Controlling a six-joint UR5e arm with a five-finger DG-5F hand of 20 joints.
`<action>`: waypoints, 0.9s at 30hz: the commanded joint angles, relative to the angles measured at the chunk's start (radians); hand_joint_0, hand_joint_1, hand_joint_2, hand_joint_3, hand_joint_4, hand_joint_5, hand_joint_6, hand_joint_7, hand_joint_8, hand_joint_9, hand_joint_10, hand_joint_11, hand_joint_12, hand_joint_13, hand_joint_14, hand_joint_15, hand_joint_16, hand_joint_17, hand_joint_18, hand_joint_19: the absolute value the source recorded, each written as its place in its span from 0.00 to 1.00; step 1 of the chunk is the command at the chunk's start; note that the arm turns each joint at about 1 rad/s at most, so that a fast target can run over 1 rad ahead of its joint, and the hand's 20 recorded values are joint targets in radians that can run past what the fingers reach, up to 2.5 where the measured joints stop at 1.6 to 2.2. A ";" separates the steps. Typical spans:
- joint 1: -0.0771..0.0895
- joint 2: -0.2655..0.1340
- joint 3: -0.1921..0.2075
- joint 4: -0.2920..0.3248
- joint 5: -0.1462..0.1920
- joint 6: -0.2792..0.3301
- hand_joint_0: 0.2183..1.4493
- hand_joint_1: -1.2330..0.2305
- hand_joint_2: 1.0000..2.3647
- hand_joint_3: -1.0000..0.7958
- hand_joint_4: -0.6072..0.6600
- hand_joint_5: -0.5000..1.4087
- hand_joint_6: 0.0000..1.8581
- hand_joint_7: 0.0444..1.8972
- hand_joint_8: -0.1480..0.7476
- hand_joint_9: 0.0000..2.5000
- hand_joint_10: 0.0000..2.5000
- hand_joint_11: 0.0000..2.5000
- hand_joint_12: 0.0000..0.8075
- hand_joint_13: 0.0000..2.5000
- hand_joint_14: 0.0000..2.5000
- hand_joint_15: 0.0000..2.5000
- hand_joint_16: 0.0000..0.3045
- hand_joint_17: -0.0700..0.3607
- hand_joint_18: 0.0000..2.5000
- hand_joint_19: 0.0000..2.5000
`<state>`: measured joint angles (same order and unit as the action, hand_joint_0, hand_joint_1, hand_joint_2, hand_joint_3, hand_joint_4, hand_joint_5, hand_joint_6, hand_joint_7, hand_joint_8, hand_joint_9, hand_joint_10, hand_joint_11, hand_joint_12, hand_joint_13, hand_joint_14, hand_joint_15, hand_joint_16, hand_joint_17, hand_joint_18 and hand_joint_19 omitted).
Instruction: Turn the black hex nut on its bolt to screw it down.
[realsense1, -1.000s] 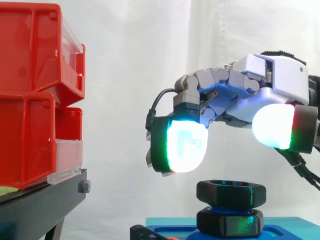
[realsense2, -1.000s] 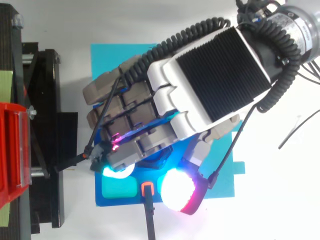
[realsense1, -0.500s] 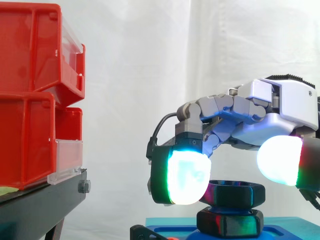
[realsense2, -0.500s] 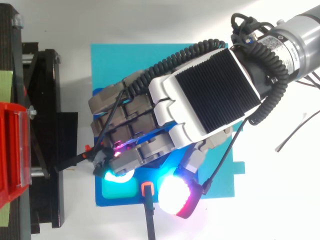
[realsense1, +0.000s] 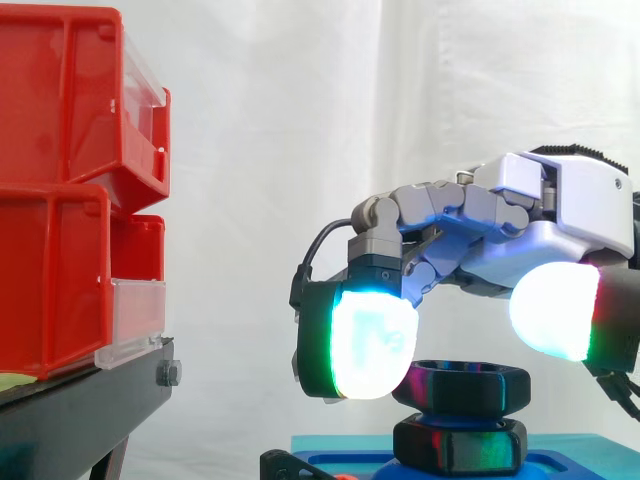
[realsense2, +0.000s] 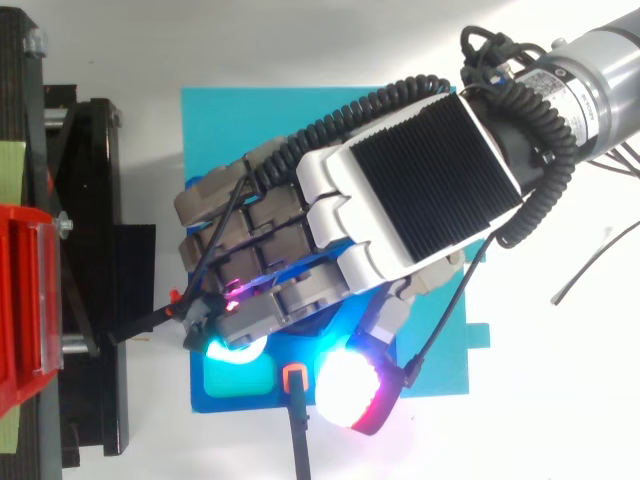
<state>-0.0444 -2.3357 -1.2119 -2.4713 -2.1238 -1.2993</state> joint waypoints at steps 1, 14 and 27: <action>-0.009 -0.001 0.000 0.000 -0.002 0.000 0.20 0.61 0.00 0.28 0.58 0.21 0.27 0.59 0.37 0.32 0.01 0.14 0.31 0.27 0.01 0.14 0.10 0.33 0.17 0.13; -0.057 -0.001 -0.002 -0.008 -0.056 0.000 0.20 0.61 0.00 0.28 0.57 0.21 0.27 0.59 0.37 0.33 0.01 0.14 0.31 0.27 0.01 0.14 0.10 0.33 0.17 0.13; -0.094 -0.001 -0.008 -0.012 -0.097 0.000 0.20 0.61 0.00 0.28 0.57 0.21 0.27 0.59 0.37 0.32 0.01 0.14 0.31 0.27 0.01 0.14 0.10 0.32 0.17 0.13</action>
<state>-0.1335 -2.3362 -1.2186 -2.4870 -2.2172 -1.2992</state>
